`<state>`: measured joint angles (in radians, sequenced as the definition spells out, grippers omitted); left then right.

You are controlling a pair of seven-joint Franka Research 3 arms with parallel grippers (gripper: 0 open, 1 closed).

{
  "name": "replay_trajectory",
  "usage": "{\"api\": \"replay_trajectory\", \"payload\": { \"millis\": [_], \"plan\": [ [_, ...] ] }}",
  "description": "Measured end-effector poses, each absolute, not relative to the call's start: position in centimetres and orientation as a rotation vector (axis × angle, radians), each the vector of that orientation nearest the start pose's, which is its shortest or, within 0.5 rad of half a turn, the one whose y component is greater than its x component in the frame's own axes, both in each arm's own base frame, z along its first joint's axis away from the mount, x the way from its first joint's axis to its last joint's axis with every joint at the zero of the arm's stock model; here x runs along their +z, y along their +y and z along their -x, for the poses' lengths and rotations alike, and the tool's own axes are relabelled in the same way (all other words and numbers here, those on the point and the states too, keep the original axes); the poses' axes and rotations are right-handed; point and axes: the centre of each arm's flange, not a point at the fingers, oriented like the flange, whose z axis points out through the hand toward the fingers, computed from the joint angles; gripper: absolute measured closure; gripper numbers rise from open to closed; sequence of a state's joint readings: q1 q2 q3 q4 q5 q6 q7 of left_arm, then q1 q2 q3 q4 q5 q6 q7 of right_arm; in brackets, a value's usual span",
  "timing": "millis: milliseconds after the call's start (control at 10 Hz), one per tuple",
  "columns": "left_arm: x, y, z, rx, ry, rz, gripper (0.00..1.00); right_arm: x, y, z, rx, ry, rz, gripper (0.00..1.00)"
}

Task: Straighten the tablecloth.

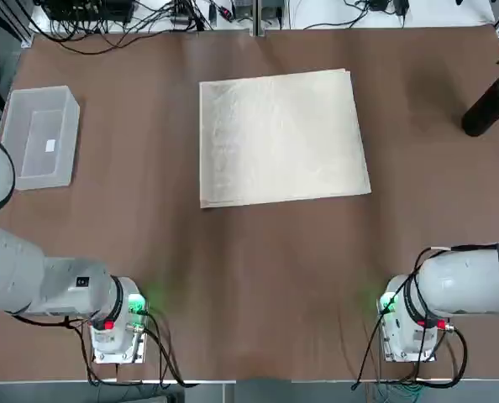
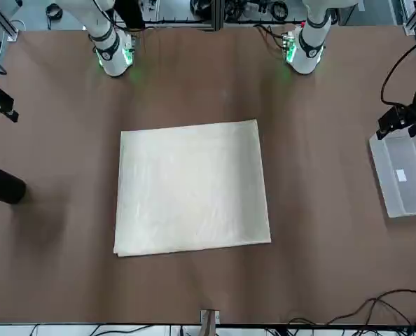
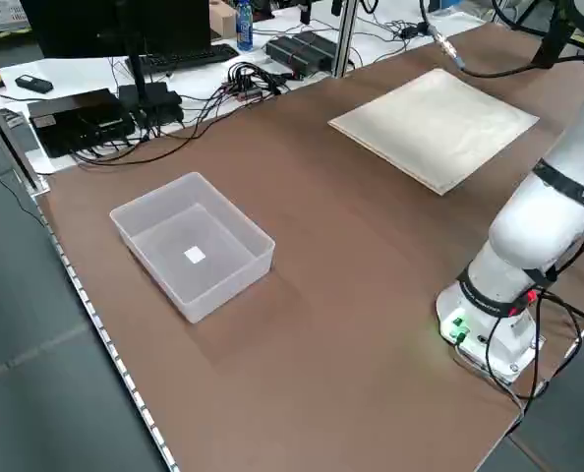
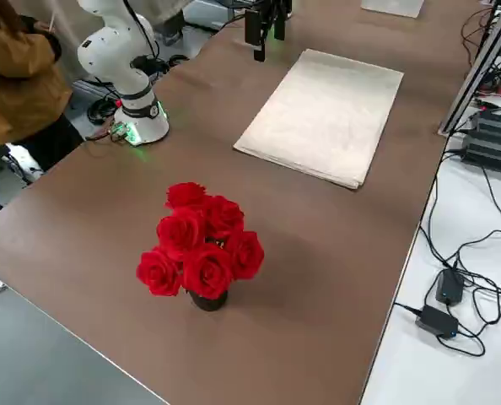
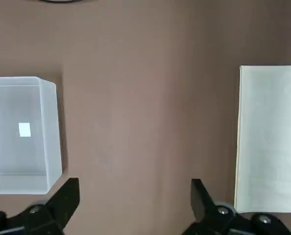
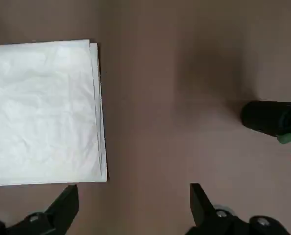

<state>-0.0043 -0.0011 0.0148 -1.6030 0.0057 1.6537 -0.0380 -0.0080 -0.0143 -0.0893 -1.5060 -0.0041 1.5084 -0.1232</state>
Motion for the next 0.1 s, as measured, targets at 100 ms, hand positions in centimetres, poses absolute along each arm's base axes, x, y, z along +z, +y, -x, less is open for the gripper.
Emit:
{"api": "replay_trajectory", "payload": {
  "millis": [100],
  "plan": [
    [61.82,0.65,-56.2,-0.084,-0.076,3.135,0.0,65.96,-5.38,-54.13,-0.034,-0.04,3.147,0.0]
  ]
}}
